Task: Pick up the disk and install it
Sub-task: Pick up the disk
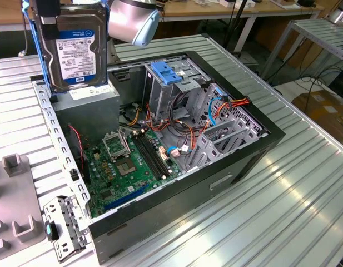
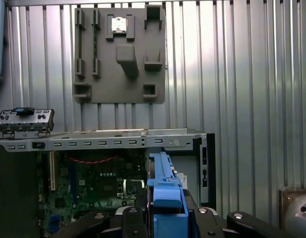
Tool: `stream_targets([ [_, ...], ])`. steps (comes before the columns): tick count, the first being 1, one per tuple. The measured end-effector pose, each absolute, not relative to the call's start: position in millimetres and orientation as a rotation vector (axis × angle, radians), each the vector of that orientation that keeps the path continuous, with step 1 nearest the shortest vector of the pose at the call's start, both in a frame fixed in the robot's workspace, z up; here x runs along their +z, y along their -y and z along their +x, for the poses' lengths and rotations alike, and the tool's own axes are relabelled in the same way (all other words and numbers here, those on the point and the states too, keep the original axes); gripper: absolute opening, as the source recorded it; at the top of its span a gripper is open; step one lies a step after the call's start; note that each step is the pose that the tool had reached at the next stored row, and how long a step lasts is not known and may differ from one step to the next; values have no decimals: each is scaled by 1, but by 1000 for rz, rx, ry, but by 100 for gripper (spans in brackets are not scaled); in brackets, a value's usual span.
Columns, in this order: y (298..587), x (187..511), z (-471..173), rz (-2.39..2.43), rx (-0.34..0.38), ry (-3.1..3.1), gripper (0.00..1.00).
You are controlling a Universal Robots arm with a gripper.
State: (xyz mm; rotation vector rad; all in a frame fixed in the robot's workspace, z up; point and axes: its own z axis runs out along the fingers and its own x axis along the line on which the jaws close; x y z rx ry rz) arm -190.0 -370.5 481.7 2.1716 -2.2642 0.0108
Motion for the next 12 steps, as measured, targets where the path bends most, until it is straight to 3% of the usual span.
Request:
stream_targets([
  [12,372,481,-164,2169,18,2262,37],
])
